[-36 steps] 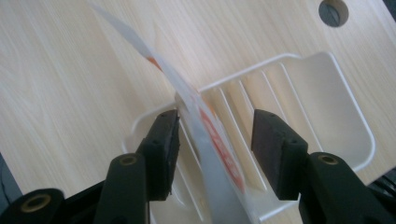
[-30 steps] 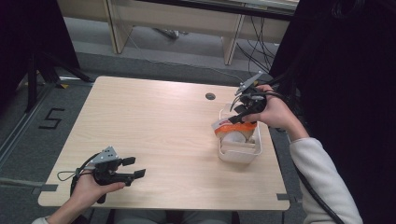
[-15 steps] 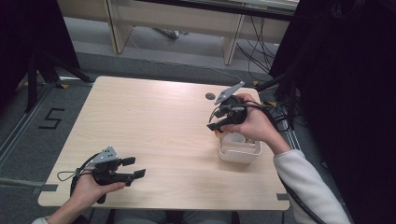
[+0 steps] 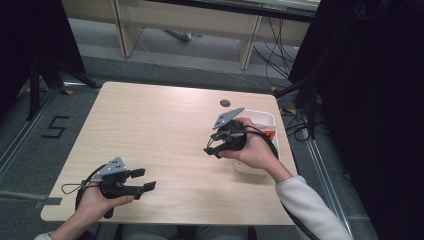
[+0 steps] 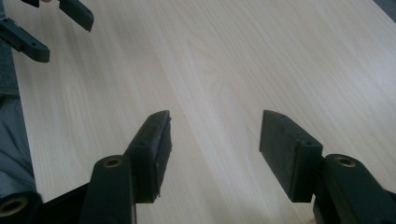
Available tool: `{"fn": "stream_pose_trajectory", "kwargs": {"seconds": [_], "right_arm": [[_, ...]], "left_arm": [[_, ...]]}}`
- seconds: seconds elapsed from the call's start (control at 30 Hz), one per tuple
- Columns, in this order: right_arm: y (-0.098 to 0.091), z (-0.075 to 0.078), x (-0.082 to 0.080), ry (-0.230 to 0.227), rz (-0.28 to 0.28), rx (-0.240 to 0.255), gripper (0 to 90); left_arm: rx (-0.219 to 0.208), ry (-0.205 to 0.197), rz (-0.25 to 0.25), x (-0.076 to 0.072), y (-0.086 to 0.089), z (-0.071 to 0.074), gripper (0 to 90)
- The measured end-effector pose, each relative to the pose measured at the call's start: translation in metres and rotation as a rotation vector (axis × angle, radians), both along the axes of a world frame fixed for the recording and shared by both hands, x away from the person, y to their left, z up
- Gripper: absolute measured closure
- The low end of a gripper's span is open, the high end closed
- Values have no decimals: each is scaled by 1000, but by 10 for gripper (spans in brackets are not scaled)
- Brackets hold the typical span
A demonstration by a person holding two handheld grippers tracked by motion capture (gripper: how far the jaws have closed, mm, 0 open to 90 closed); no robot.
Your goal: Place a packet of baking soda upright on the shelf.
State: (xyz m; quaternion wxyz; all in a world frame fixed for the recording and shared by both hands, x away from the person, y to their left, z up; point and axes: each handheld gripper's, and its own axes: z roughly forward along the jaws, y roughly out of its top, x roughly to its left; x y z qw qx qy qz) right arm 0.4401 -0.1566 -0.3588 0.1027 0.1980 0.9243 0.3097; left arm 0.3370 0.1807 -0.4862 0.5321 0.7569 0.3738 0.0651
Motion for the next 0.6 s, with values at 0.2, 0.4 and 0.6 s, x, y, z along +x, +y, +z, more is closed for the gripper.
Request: {"fn": "stream_pose_trajectory", "kwargs": {"seconds": [0.2,0.4,0.6], "right_arm": [[6,-16,-11,15,-7,44,449],[9,-35,-20,22,2,85,449],[9,-50,-28,54,-7,98,449]], "left_arm": [[-2,5,12,-1,0,0,294],[-2,1,8,-1,-1,0,291],[-4,6,9,-1,-1,0,291]]}}
